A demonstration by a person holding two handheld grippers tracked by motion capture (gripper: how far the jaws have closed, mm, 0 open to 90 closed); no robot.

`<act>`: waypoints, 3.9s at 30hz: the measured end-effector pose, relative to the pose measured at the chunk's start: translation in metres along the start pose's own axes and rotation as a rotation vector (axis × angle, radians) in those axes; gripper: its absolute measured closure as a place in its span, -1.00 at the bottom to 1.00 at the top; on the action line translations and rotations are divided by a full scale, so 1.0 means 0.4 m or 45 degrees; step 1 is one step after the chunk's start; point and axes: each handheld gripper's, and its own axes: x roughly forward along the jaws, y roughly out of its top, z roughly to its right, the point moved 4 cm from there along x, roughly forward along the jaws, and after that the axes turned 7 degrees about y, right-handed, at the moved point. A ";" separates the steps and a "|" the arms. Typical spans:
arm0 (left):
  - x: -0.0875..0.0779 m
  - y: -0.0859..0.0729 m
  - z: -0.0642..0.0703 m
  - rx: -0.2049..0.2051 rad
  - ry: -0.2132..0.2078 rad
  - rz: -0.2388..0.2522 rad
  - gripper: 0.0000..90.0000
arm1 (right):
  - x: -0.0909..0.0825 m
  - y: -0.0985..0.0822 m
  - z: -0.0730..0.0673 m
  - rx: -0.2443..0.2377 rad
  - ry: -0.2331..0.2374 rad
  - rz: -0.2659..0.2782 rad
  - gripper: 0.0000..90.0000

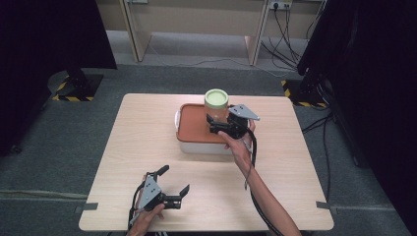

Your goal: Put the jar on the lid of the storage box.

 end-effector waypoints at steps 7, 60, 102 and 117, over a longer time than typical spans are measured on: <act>0.000 0.000 0.000 -0.002 0.000 -0.001 -1.00 | -0.010 -0.009 -0.012 -0.008 0.020 -0.005 -0.99; 0.000 0.000 0.000 -0.002 0.002 -0.001 -1.00 | -0.098 -0.058 -0.049 -0.025 0.080 0.072 -0.99; 0.000 0.000 -0.001 -0.006 0.001 -0.002 -1.00 | -0.144 -0.125 -0.064 -0.019 0.123 0.069 -0.99; 0.000 0.000 -0.001 -0.003 0.001 -0.001 -1.00 | -0.151 -0.140 -0.072 -0.023 0.133 0.064 -0.98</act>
